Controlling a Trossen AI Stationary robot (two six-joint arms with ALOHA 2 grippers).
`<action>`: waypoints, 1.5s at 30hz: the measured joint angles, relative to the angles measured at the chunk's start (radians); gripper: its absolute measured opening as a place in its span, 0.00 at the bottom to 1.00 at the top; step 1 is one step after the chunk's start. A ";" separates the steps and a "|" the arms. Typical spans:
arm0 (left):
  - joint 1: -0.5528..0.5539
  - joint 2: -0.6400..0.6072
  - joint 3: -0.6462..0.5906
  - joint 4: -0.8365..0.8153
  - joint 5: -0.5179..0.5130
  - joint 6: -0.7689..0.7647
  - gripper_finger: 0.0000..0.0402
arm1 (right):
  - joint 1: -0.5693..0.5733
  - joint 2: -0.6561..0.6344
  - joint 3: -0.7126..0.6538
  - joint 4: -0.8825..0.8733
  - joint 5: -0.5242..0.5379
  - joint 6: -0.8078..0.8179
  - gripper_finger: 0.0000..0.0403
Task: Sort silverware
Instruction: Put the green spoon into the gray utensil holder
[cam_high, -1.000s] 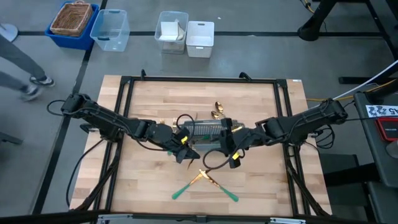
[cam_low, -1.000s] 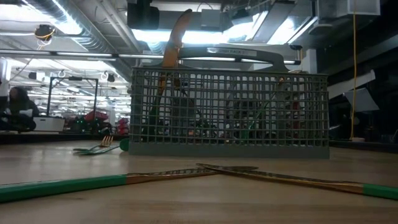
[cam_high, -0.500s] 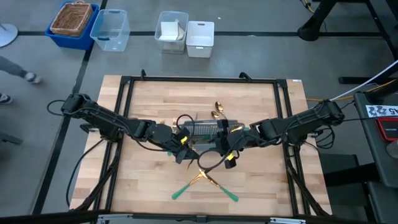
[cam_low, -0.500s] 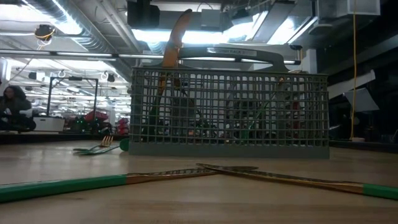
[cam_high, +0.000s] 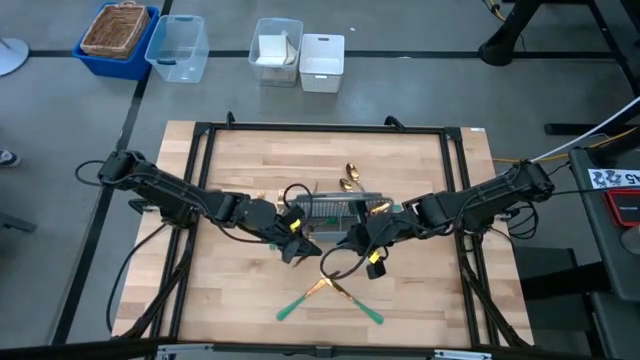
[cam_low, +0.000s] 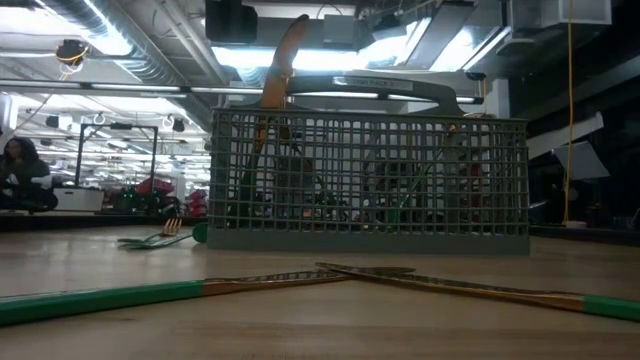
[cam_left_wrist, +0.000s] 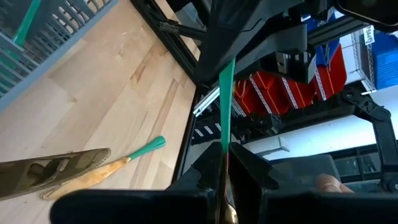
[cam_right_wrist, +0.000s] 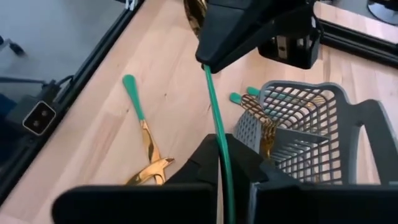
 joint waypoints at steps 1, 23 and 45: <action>0.000 0.000 0.000 0.001 0.000 0.009 0.04 | 0.000 0.000 0.000 -0.001 0.000 0.011 0.04; 0.086 -0.037 0.000 0.340 -0.007 0.513 0.04 | -0.001 -0.153 0.001 -0.259 0.126 0.344 0.01; 0.170 -0.082 0.000 0.337 -0.165 0.858 0.08 | -0.001 -0.384 0.001 -0.389 0.275 0.513 0.02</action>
